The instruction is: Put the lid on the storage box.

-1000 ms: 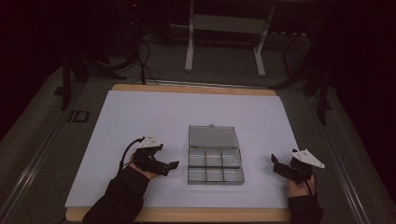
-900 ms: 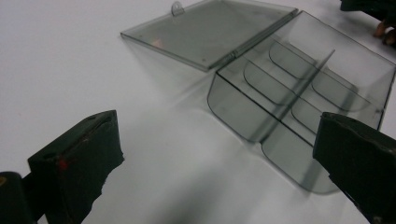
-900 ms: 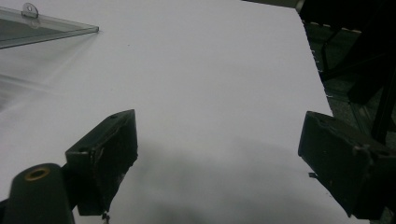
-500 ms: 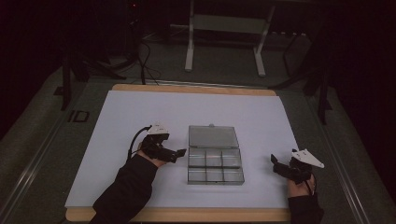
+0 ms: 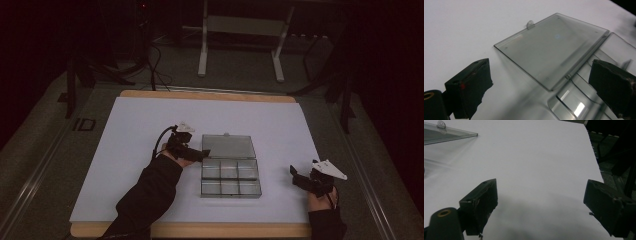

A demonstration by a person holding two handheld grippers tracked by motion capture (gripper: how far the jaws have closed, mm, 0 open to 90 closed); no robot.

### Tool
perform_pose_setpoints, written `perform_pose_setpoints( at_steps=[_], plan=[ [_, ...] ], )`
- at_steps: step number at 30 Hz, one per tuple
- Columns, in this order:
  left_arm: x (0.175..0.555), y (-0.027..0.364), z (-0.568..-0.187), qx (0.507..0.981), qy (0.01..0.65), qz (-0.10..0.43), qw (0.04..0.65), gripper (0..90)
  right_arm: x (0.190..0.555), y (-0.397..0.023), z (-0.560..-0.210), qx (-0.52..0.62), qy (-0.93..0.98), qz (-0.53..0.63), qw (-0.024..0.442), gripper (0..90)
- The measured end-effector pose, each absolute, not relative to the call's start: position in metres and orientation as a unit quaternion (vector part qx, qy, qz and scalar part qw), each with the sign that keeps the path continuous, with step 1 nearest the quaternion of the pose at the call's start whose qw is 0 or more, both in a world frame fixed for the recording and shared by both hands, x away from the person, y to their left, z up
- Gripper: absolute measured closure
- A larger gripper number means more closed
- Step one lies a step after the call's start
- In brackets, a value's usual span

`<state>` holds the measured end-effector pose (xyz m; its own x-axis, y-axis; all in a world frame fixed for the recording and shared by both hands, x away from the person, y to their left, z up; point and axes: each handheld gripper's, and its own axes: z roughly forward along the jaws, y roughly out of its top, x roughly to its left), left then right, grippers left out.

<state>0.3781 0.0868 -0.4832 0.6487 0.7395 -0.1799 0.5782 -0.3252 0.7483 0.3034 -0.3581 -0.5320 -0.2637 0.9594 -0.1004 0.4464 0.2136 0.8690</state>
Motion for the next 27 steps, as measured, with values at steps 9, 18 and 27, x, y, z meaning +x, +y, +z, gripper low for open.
perform_pose_setpoints(
  at_steps=[9, 18, 27],
  plan=[
    [0.400, 0.073, -0.492, 0.789, 0.454, 0.067, 0.409, 14.3, 0.304, -0.358, -0.532, 0.501, 0.701, 0.376, 0.341, 11.9],
    [0.404, 0.065, -0.506, 0.781, 0.466, 0.042, 0.412, 20.6, 0.304, -0.357, -0.532, 0.498, 0.704, 0.373, 0.341, 12.0],
    [0.405, 0.069, -0.520, 0.774, 0.472, 0.005, 0.421, 24.5, 0.304, -0.357, -0.532, 0.498, 0.704, 0.374, 0.341, 12.0]
  ],
)
